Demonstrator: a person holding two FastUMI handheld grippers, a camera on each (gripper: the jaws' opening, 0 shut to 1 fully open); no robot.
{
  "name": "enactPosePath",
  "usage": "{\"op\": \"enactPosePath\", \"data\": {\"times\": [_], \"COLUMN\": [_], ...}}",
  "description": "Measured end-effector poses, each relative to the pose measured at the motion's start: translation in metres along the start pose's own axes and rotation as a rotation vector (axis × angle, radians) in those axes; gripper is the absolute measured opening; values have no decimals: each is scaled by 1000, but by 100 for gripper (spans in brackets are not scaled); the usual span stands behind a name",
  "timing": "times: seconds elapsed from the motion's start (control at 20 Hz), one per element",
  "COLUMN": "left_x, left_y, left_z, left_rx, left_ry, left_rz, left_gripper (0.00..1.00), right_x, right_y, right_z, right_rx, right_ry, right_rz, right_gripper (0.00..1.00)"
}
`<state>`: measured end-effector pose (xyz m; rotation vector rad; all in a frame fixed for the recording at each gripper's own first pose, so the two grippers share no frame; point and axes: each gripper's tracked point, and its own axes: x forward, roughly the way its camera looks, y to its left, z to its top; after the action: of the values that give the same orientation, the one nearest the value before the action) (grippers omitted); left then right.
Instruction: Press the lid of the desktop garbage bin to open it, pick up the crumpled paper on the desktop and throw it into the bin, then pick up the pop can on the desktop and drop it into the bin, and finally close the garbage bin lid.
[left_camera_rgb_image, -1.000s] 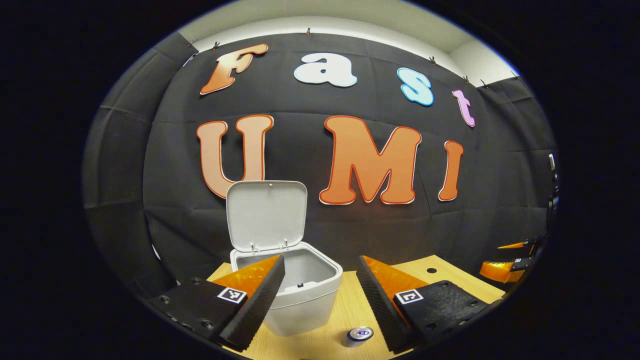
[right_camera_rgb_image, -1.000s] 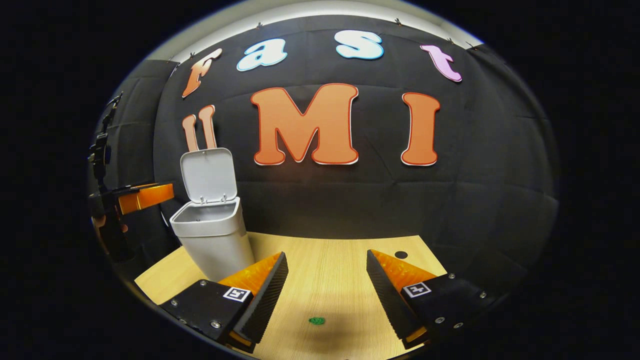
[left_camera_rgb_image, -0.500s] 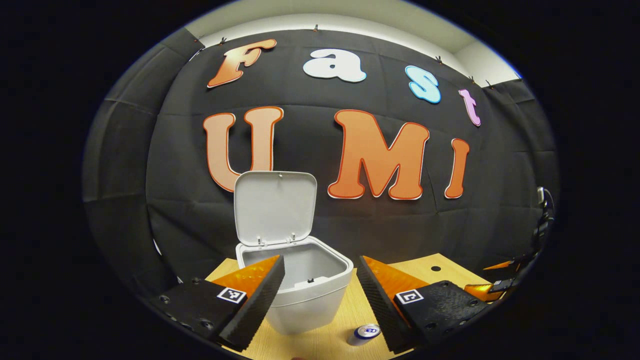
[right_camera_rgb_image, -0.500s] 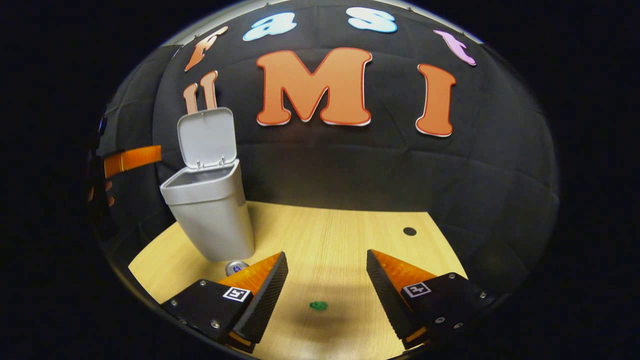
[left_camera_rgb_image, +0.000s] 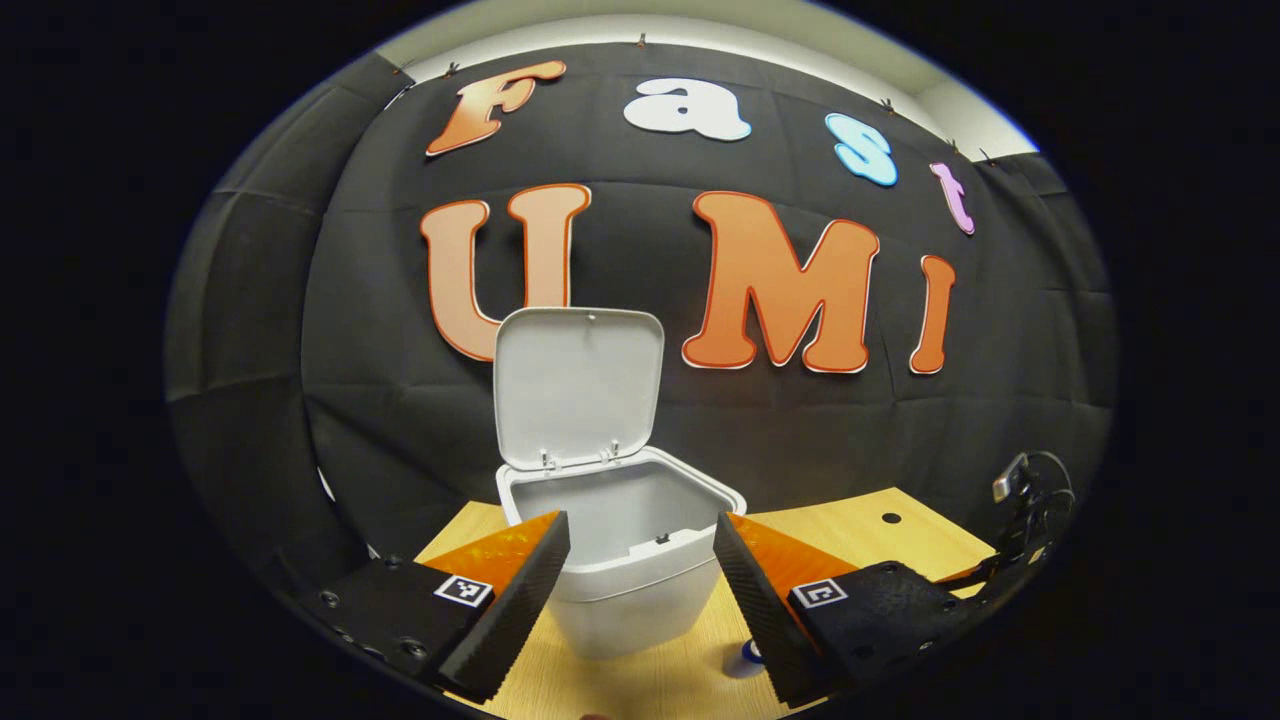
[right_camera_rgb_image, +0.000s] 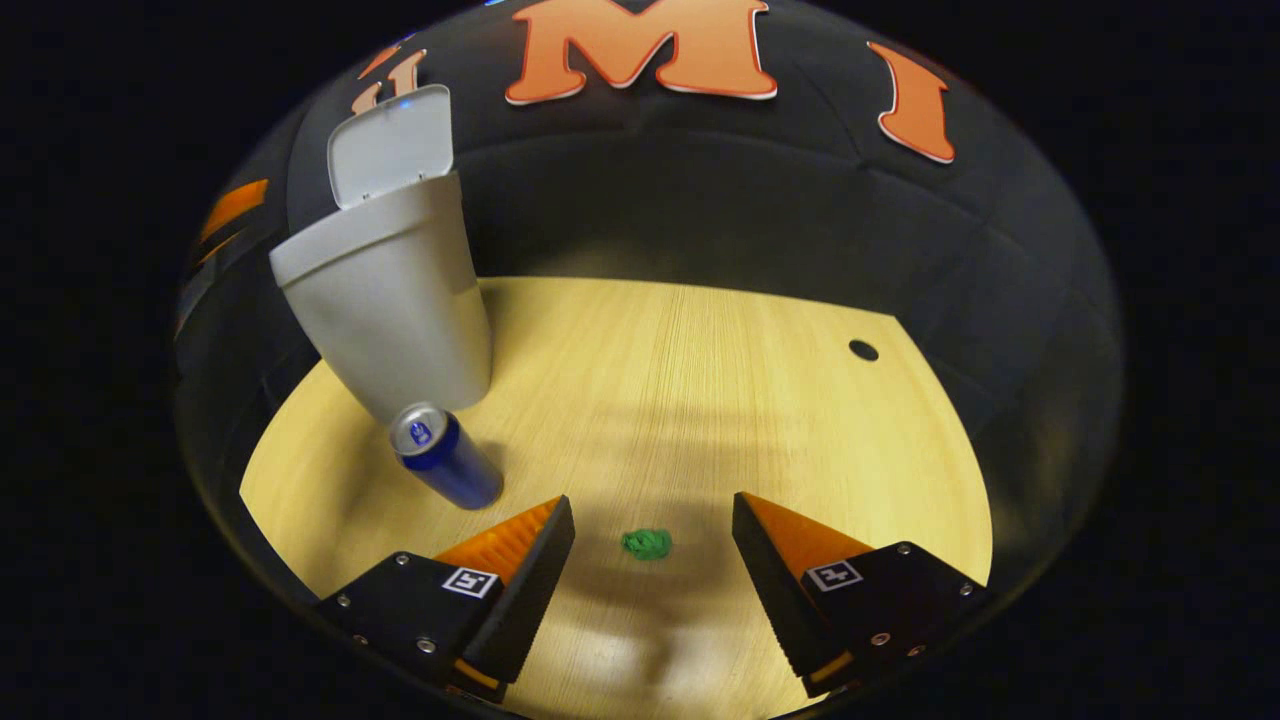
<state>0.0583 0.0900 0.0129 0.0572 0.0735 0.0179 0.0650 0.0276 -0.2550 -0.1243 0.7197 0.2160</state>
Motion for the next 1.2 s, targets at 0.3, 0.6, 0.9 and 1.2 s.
{"op": "enactPosePath", "data": {"times": [0.3, 0.6, 0.9, 1.2], "left_x": [4, 9, 12, 10], "left_y": [25, 41, 41, 42], "left_z": [-19, -35, -38, -40], "left_rx": [22, 18, 24, 23], "left_ry": [48, 93, 101, 111], "left_rz": [40, 61, 66, 66], "left_gripper": [93, 93, 93, 93], "right_x": [50, 67, 77, 74], "right_y": [1, 3, 10, 32], "right_z": [-38, -51, -67, -71], "right_rx": [-4, -12, -45, -80], "right_ry": [139, 183, 251, 277], "right_rz": [-4, 0, 28, 114], "right_gripper": [96, 88, 61, 28]}}
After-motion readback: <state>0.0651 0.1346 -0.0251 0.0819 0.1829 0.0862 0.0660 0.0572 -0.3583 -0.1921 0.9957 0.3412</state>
